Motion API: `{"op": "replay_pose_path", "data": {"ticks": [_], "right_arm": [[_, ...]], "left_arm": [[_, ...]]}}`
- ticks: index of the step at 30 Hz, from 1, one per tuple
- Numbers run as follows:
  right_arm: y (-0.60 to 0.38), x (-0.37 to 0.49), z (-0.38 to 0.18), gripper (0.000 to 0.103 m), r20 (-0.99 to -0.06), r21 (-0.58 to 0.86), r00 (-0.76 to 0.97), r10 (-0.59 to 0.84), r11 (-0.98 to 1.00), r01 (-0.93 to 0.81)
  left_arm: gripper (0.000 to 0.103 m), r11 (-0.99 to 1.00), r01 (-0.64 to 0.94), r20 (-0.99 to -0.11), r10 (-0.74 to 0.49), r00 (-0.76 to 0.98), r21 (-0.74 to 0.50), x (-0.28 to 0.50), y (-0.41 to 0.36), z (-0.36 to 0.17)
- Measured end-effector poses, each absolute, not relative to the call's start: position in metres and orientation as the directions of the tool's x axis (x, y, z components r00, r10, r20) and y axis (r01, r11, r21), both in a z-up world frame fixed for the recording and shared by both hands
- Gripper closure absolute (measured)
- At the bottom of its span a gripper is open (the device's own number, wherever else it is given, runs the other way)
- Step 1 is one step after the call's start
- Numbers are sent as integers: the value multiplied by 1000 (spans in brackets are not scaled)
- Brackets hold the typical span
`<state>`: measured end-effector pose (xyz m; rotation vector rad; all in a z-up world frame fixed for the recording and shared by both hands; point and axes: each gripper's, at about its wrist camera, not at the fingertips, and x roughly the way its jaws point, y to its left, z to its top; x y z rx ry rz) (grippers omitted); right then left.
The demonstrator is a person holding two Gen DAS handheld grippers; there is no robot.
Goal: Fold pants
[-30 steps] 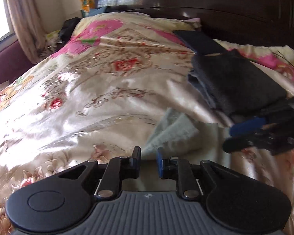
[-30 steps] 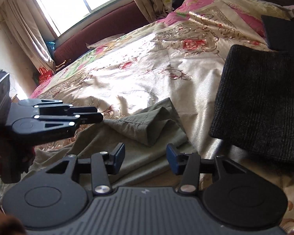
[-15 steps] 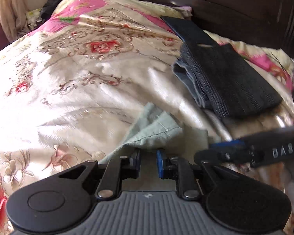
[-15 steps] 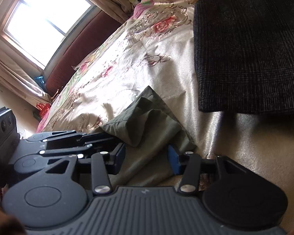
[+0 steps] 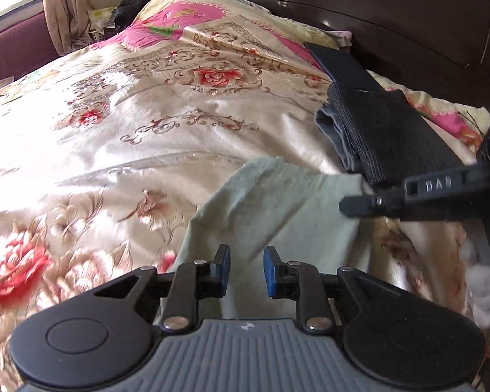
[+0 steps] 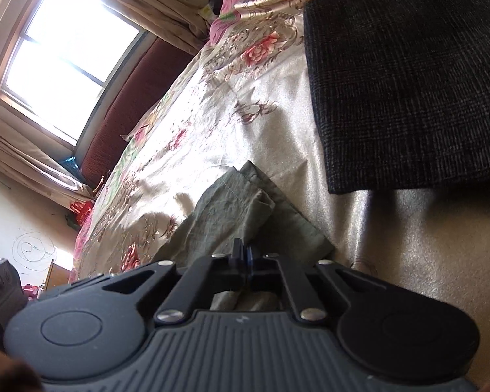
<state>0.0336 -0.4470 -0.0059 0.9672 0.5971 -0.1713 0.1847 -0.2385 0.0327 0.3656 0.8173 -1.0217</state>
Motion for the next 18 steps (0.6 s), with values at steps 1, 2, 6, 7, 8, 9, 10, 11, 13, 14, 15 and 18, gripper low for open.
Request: {"op": "replay_pose_path", "data": {"ticks": [1,2,6,7,8,9,10,11,13,14,15,18], "right_arm": [[-446,28,-1,99,-533,730,838,119,565,385],[-444,22,4,100,-515,739,850,115,562,371],[-440,5,12,100,-500,730,863,70,570,377],[-441,7,6,100,-524,720,849,68,567,399],[-443,12,-4,99,-559,709,827,66,555,435],[-443,15,-12,99,-581,698,811,67,555,454],[-443,19,-19,95,-605,681,793,71,564,468],[-443,21,-23,95,-621,675,780,78,559,481],[-443,16,-19,88,-606,697,791,81,534,479],[-441,12,-16,72,-598,703,798,77,530,475],[-439,8,-13,61,-592,706,802,75,529,471],[-427,-2,-10,42,-564,728,821,83,518,448]], "left_arm": [[65,498,862,-750,-606,266,-97,178,-227,34],[63,499,860,-750,-607,263,-102,174,-218,35],[59,520,844,-757,-602,255,-129,162,-193,32],[59,528,840,-765,-589,261,-121,159,-189,29],[59,539,835,-771,-577,269,-112,155,-186,26],[59,547,830,-775,-570,273,-111,151,-183,24],[59,553,826,-775,-568,276,-111,148,-178,24],[59,557,824,-772,-567,287,-103,143,-172,24],[59,573,817,-764,-553,332,-60,131,-156,25],[59,582,812,-762,-547,346,-50,127,-147,25],[59,596,802,-758,-542,364,-41,122,-136,26],[58,653,757,-742,-524,418,-35,109,-105,27]]}}
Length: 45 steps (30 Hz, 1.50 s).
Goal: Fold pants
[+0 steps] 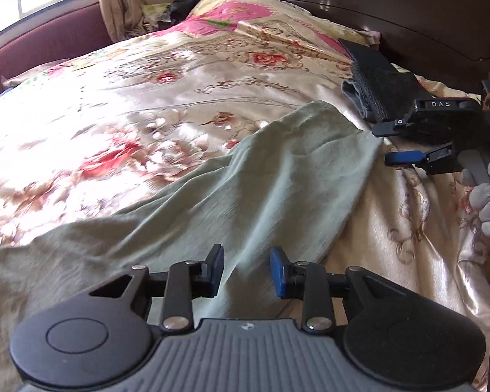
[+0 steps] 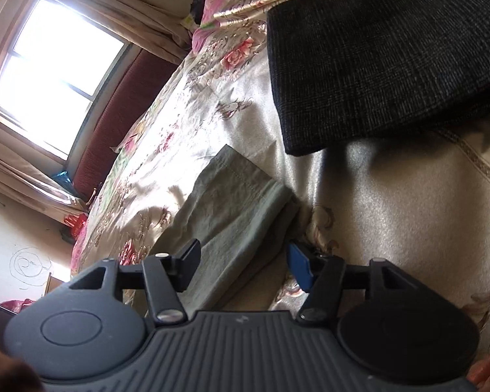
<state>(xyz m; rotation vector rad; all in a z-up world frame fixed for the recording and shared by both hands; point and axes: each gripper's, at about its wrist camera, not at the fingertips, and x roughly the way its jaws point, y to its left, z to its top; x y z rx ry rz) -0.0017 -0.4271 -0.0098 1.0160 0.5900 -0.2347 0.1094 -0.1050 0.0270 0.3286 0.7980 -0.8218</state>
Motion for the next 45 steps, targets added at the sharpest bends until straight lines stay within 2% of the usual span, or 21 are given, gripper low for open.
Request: {"op": "replay_pose_path", "data": {"ticks": [3,5,7,9,10,11,12,13,15,19,23,28,30,31,33,36,37,38,40,42,45], "right_arm": [[-417,12,-17,40,-568,737,817,95,501,454],[-412,24,-21,31,-556,743,827,81,495,451],[-410,33,-21,30,-536,746,843,51,496,444],[-408,40,-25,34,-498,762,867,35,494,418],[-407,43,-27,47,-496,764,868,22,486,425],[-406,46,-28,74,-509,757,861,11,482,441],[-405,49,-28,89,-527,754,850,12,468,460],[-406,49,-31,98,-525,775,850,45,440,455],[-406,43,-29,98,-510,799,857,74,411,439],[-415,2,-10,98,-522,769,853,19,443,461],[-423,-13,-20,98,-626,689,780,-14,459,561],[-416,0,-15,93,-590,712,808,0,471,520],[-414,8,-13,81,-572,729,820,20,471,496],[-414,11,-15,65,-566,740,824,28,458,493],[-416,16,-22,50,-551,759,833,42,440,480],[-416,15,-27,52,-533,768,846,31,439,467],[-415,15,-27,63,-538,757,842,24,452,471],[-415,15,-27,82,-552,742,834,16,465,482],[-419,11,-28,95,-582,717,813,7,476,509],[-423,4,-31,95,-573,737,820,6,443,511],[-425,-2,-28,93,-592,720,806,21,465,516]], "left_arm": [[58,701,712,-736,-502,454,-39,101,-79,26],[58,730,682,-736,-486,472,-45,98,-63,26],[58,755,654,-736,-469,487,-49,98,-49,26],[57,775,631,-736,-452,504,-44,100,-38,25],[57,789,613,-735,-437,518,-37,101,-33,24],[57,803,595,-734,-423,532,-32,103,-28,24],[57,812,582,-731,-413,542,-27,104,-24,24],[57,822,569,-728,-401,557,-17,104,-17,25],[57,835,551,-724,-380,575,-1,105,-7,26],[57,846,533,-731,-373,571,-15,101,10,24],[57,842,539,-755,-366,544,-20,89,12,8],[57,840,542,-737,-380,559,-22,83,9,12],[57,837,547,-728,-385,567,-16,83,11,15],[57,836,548,-723,-387,573,-13,82,11,16],[57,832,555,-716,-400,571,-22,83,10,18],[57,810,585,-694,-440,569,-34,86,-3,24],[57,796,604,-682,-465,564,-44,88,-10,28],[57,782,621,-672,-486,559,-50,91,-18,31],[57,739,673,-647,-534,544,-44,101,-43,38],[57,681,732,-647,-565,512,-16,116,-78,38],[57,625,777,-679,-542,496,69,138,-120,28]]}}
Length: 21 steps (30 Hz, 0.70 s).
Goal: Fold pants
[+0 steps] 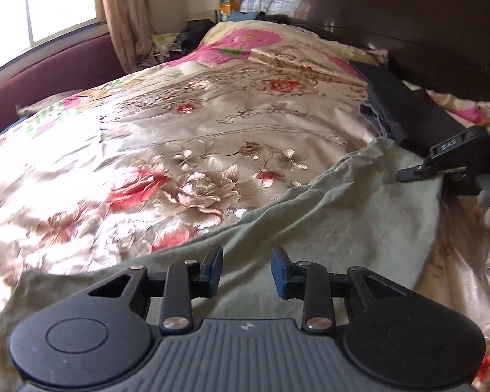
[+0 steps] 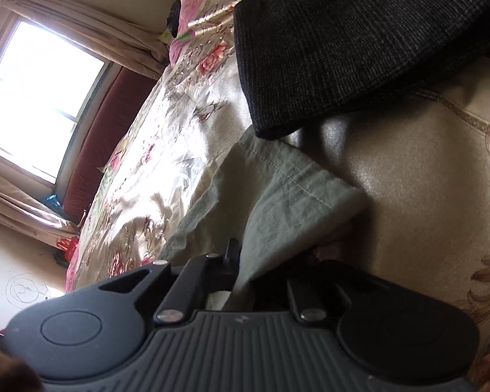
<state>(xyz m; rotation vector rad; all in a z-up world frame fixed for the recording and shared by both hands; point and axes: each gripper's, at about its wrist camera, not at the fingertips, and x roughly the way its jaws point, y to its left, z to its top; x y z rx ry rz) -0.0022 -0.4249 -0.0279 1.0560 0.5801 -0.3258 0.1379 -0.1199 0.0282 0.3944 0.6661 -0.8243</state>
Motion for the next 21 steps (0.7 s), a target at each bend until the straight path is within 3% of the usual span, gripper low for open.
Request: {"op": "replay_pose_path", "data": {"ticks": [3,5,7,11,14,16,21], "right_arm": [[-421,-13,-3,83,-630,621,776,-34,578,529],[-415,-21,21,60,-657,445,739,-146,717,537],[-406,-20,41,60,-647,336,742,-176,808,485],[-361,32,65,56,-650,171,759,-24,969,177],[-325,88,48,55,-717,66,694,71,997,-34],[-309,113,31,55,-750,-14,659,53,995,-96],[-291,132,14,55,-813,-63,573,102,963,-261]], "left_arm": [[57,571,813,-701,-532,475,118,152,-136,24],[57,542,825,-720,-509,472,157,160,-139,18],[58,525,833,-740,-488,464,176,166,-138,11],[61,509,842,-750,-484,450,177,173,-135,11],[70,516,833,-752,-463,469,200,178,-137,10],[71,510,837,-755,-465,463,199,182,-138,9],[72,445,878,-754,-513,411,176,176,-133,16]]}}
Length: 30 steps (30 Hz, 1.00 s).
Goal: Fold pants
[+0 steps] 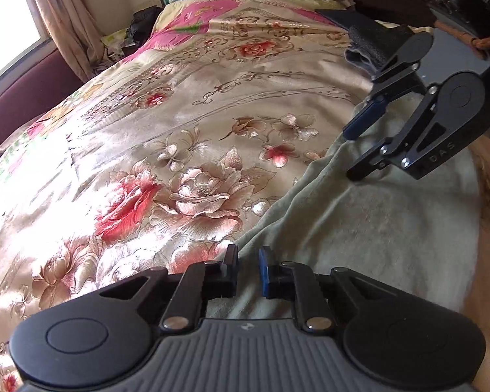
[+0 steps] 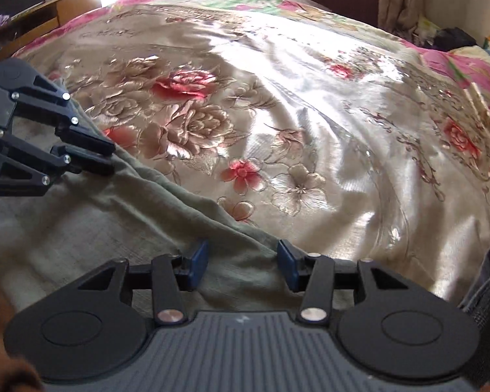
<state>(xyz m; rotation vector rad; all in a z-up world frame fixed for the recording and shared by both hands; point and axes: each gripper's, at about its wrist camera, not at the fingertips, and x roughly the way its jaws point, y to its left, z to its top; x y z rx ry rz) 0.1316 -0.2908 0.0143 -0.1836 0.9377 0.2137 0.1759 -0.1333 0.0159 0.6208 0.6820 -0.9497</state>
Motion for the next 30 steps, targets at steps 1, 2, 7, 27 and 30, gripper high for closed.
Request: {"op": "replay_pose_path", "data": {"ticks": [1,2,7,27,30], "right_arm": [[-288,131,15,56,-819,-76,565,103,956,-285],[-287,131,17,59,-829,-88,550,105,946,-313],[-282,140,15,85,-853,-98,514,96,936,-338],[-268,150,27,79,-822,25,512,251,913,-407],[-254,155,21,55,-850,-10,466,246,877,-481]], "left_arm": [[72,422,893,-758,-528,382,156,175,-132,17],[72,408,901,-761,-535,368,150,175,-132,18],[71,385,908,-784,-506,359,167,183,-138,7],[65,380,916,-775,-538,333,130,194,-128,20],[53,333,931,-788,-531,313,145,193,-132,17]]}}
